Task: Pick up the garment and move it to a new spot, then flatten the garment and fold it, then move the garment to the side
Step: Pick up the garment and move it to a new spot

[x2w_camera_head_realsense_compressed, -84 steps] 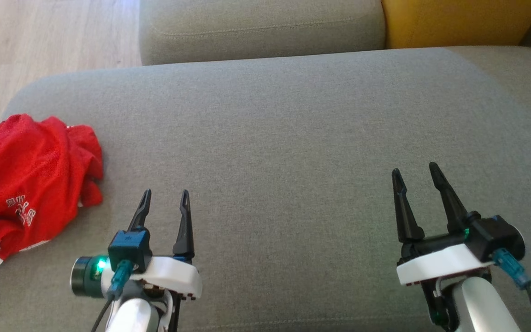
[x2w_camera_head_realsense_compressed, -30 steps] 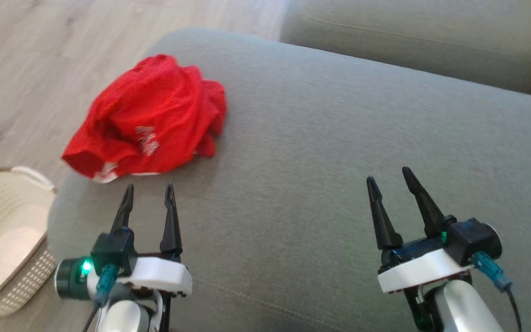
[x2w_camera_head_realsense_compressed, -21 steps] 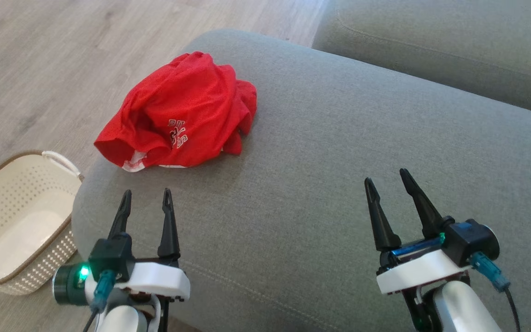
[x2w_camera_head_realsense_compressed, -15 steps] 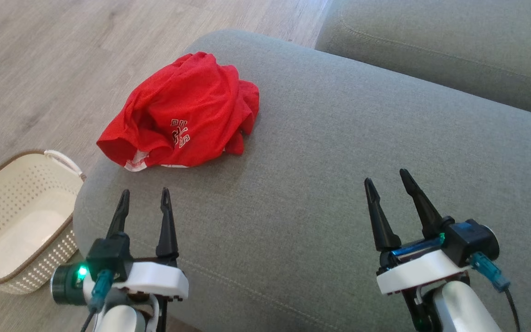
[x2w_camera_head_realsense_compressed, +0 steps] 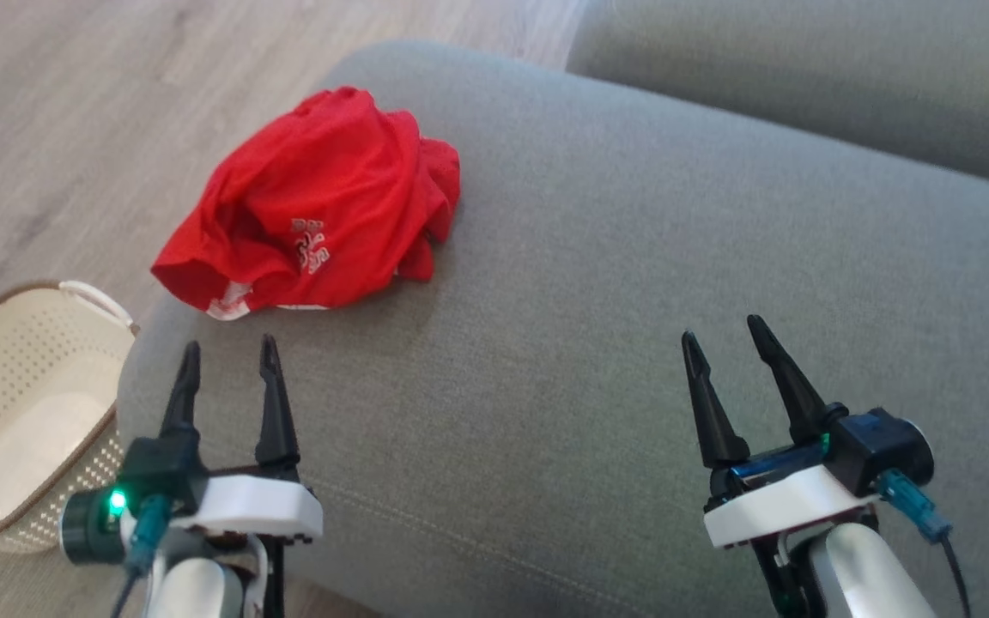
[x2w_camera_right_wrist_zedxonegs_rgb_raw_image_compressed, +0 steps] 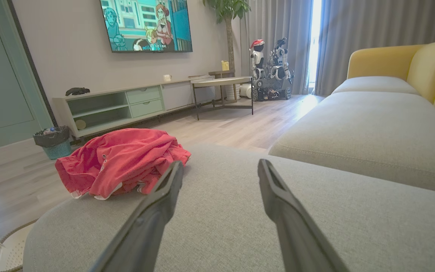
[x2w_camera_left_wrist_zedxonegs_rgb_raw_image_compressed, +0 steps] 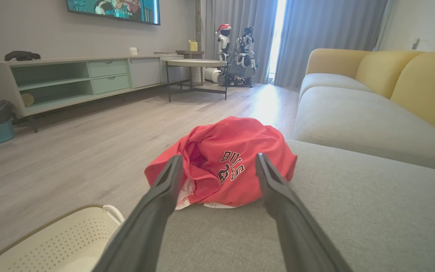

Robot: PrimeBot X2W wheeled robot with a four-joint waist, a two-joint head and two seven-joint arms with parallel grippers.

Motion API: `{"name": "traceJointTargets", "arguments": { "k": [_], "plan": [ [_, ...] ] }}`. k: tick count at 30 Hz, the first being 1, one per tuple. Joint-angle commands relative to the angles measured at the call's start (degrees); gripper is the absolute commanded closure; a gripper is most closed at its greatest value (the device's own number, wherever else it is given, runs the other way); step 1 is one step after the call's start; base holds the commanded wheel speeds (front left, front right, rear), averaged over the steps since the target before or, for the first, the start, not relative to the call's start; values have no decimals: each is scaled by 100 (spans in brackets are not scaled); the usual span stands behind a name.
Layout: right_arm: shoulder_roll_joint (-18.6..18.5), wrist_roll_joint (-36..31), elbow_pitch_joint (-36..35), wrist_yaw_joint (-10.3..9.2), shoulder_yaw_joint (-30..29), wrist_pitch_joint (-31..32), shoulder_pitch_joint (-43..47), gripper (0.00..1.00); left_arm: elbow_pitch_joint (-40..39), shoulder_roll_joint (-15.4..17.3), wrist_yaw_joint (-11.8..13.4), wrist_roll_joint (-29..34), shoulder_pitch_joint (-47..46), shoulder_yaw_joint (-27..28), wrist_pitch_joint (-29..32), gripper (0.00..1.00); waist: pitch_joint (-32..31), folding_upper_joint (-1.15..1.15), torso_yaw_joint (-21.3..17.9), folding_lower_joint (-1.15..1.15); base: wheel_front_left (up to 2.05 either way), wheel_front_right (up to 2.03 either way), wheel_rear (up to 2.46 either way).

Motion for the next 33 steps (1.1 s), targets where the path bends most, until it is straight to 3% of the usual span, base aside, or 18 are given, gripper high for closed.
{"name": "traceJointTargets", "arguments": {
  "k": [1, 8, 16, 22, 27, 33],
  "plan": [
    [-43, -69, -220, -4, 74, 4, -185, 0, -239, -6, -38, -38, -400, 271, -51, 0, 244, 0, -107, 0, 0, 0, 0],
    [-274, -214, -576, -4, -189, 178, -339, 0, 108, 57, -383, -58, -1025, 575, -51, 0, 923, 0, -371, 0, 0, 0, 0],
    [-541, -302, -1116, -4, -290, 425, -447, 0, 1591, 584, -661, -182, -2387, 936, 71, 0, 1559, 0, -638, 0, 0, 0, 0],
    [-611, -328, -1356, -4, -268, 533, -505, 0, 2567, 1001, -718, -212, -3401, 1060, 441, 0, 1866, 0, -807, 0, 0, 0, 0],
    [-608, -339, -1415, -4, -260, 544, -553, 0, 3280, 1358, -597, -64, -3921, 1065, 682, 0, 1993, 0, -951, 0, 0, 0, 0],
    [-580, -342, -1394, -4, -284, 508, -580, 0, 3772, 1493, -649, -64, -4212, 1022, 821, 0, 2036, 0, -1043, 0, 0, 0, 0]
  ]
}}
